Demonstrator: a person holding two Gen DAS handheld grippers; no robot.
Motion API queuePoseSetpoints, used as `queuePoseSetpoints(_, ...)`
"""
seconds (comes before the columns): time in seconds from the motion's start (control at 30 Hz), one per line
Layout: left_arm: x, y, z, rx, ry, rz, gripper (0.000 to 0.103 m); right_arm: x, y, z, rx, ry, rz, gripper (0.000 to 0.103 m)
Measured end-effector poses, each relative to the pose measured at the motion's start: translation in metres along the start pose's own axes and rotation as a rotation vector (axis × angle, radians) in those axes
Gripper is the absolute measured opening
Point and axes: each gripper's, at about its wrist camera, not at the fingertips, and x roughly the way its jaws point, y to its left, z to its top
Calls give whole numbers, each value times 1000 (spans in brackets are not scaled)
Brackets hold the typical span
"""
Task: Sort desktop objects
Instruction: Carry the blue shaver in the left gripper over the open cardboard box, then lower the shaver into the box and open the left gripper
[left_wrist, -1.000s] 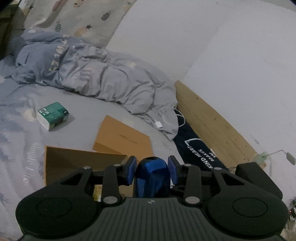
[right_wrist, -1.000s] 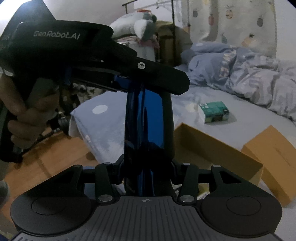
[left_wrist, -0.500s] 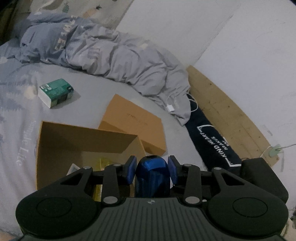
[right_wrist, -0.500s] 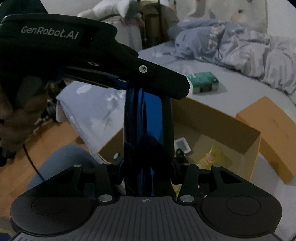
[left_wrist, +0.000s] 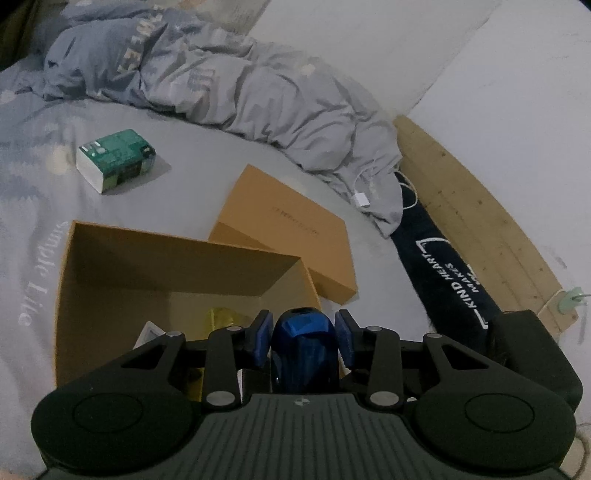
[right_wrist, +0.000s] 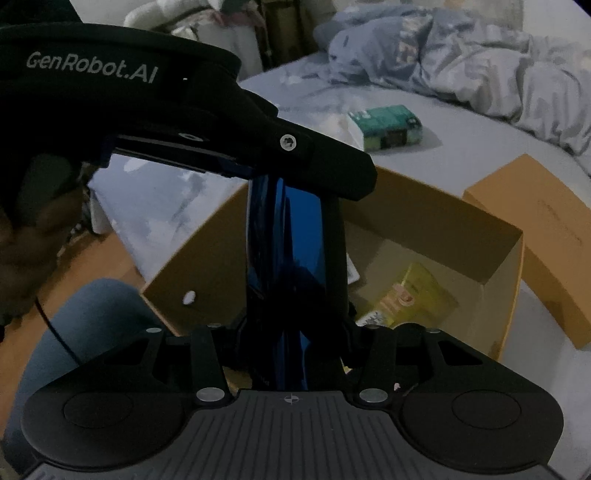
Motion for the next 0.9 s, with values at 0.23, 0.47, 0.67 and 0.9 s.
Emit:
queuePoseSetpoints(0.23,22,12,4,-22,19,10,37,21,-8,5,27,49,-30,50)
queuePoseSetpoints(0.47,46,26,4,-48,27,31,38,42,-15,10,55,99,-59,50)
queuePoseSetpoints(0.67,62,36,5,-59,42,47,38,60,-22,15,78,141,-84,50)
queuePoseSetpoints(0.9,79,49,-1,-65,79,70,37,81,-29,20,106,190,-114,50)
